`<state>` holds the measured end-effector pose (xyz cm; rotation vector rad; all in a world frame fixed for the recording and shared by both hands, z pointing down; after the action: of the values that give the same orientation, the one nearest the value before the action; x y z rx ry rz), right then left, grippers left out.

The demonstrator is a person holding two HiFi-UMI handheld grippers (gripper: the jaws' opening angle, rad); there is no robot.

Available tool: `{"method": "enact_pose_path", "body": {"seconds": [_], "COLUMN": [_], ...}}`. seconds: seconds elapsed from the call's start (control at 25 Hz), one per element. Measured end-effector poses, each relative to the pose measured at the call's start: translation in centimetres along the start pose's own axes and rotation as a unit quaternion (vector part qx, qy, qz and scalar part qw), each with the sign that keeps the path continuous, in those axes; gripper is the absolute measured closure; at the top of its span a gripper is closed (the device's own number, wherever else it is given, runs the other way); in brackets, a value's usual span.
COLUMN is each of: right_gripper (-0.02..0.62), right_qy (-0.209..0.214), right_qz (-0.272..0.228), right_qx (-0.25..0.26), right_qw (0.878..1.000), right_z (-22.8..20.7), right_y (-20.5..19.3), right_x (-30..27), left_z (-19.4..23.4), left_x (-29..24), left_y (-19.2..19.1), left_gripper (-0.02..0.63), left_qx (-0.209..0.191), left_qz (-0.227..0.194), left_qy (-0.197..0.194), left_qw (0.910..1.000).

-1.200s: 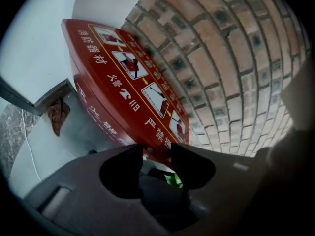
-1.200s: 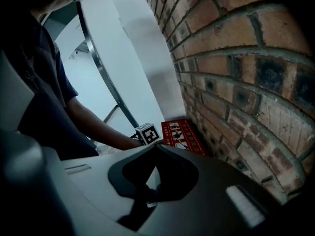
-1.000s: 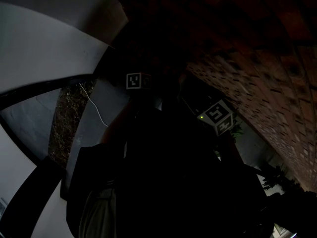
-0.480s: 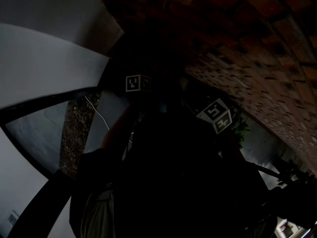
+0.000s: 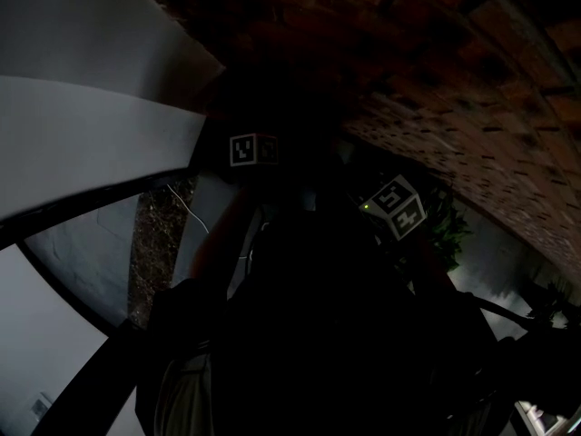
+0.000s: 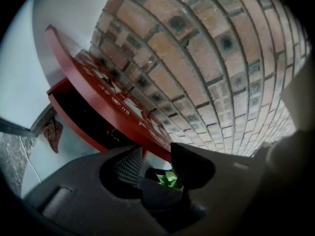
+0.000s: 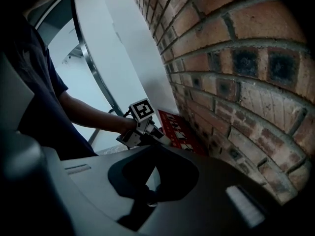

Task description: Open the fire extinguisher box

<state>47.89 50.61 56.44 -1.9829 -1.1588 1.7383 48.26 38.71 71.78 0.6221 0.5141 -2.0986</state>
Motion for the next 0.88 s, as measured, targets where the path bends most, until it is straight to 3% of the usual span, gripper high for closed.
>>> {"method": "enact_pose_path", "body": {"seconds": [0.2,0.6,0.88], "right_gripper": [0.594,0.594,0.594], "right_qy": [-0.010,-0.042,-0.045], "right_qz": [0.003,0.000,-0.011], "right_qx": [-0.009,-0.033,-0.033], "right_qw": [1.000,0.999,0.998], "right_z": [-0.6,-1.9,-2.1], "right_y": [-0.7,-1.8,-1.2], "right_x": [0.5,1.5,1.6], "left_z": [-1.5,-3.9,-5.4], "left_x": [-0.1,-0.5,-1.4], "left_y": [1.7,4.7,6.8], "left_gripper": [0.422,0.423,0.423], "left_qx": [-0.027,-0.042,-0.063], "left_qz": [-0.016,-0.049,-0.051], "left_qy": [-0.001,-0.005,-0.014], "left_qw": [0.9995,0.9979,0.9966]}}
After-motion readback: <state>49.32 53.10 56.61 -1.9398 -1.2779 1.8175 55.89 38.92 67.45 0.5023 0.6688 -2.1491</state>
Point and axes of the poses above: the fingertips, and each gripper's own axes: x backward along the fingers, z to its left, y out of its top, the point moved 2 cm from there along x, backward along the fingers, and after that the axes turned 9 degrees about -y, right-handed, at the moved point
